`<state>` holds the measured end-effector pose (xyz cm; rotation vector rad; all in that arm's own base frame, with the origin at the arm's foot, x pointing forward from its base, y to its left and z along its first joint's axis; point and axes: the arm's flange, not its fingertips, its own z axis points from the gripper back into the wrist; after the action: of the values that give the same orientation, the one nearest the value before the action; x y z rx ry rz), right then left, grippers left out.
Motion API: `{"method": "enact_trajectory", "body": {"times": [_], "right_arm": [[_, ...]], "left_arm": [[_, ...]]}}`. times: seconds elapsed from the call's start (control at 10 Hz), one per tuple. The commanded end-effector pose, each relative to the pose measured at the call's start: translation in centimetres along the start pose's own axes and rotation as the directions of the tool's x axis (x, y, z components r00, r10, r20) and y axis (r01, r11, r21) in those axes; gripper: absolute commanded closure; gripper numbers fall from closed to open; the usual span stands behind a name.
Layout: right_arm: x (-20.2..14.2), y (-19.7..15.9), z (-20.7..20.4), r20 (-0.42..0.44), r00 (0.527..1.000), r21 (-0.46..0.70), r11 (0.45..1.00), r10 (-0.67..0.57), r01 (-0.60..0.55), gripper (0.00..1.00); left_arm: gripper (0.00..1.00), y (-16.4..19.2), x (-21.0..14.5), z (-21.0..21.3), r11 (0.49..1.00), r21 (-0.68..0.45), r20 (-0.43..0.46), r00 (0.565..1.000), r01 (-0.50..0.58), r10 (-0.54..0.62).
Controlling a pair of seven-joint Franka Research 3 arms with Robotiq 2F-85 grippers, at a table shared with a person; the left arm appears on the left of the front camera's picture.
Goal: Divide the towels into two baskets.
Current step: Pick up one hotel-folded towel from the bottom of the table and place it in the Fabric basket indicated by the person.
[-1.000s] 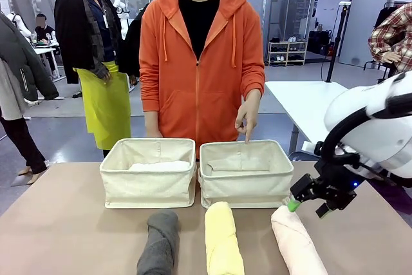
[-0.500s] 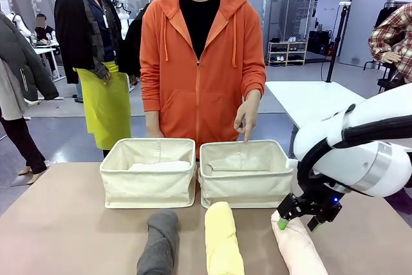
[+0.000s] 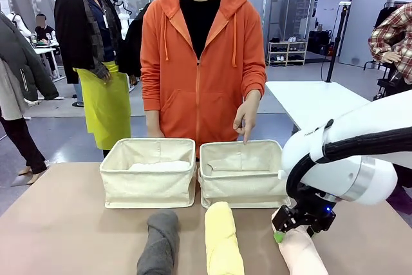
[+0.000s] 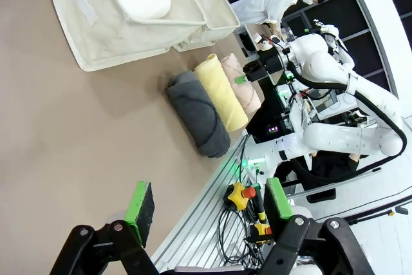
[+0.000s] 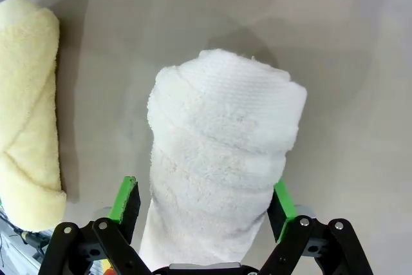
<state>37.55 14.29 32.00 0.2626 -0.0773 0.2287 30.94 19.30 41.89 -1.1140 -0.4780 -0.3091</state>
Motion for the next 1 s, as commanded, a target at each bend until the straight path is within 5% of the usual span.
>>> {"method": "enact_trajectory", "body": {"times": [0.0, 0.3, 0.4, 0.5, 0.9], "right_arm": [[-5.6, -0.5, -1.2, -0.003, 1.000, -0.024, 1.000, -0.011, 0.010, 0.22], [-5.5, -0.4, -1.1, -0.002, 1.000, -0.021, 1.000, -0.010, 0.009, 0.48], [-5.5, -0.4, -1.0, 0.001, 1.000, -0.018, 1.000, -0.009, 0.009, 0.45], [-5.5, -0.2, -0.5, 0.004, 1.000, -0.010, 1.000, -0.004, 0.004, 0.65], [-4.7, 2.7, 5.4, 0.002, 0.988, -0.031, 0.987, 0.156, -0.155, 0.65]], "left_arm": [[0.13, -0.1, 0.3, 0.4, 1.000, -0.008, -0.001, 1.000, 0.006, -0.006], [0.13, -0.1, 0.3, 0.4, 1.000, -0.008, -0.001, 1.000, 0.006, -0.006], [0.13, -0.1, 0.3, 0.4, 1.000, -0.008, -0.001, 1.000, 0.006, -0.006], [0.13, -0.1, 0.3, 0.4, 1.000, -0.008, -0.001, 1.000, 0.006, -0.006], [0.13, -0.1, 0.3, 0.4, 1.000, -0.008, -0.001, 1.000, 0.006, -0.006]]}}
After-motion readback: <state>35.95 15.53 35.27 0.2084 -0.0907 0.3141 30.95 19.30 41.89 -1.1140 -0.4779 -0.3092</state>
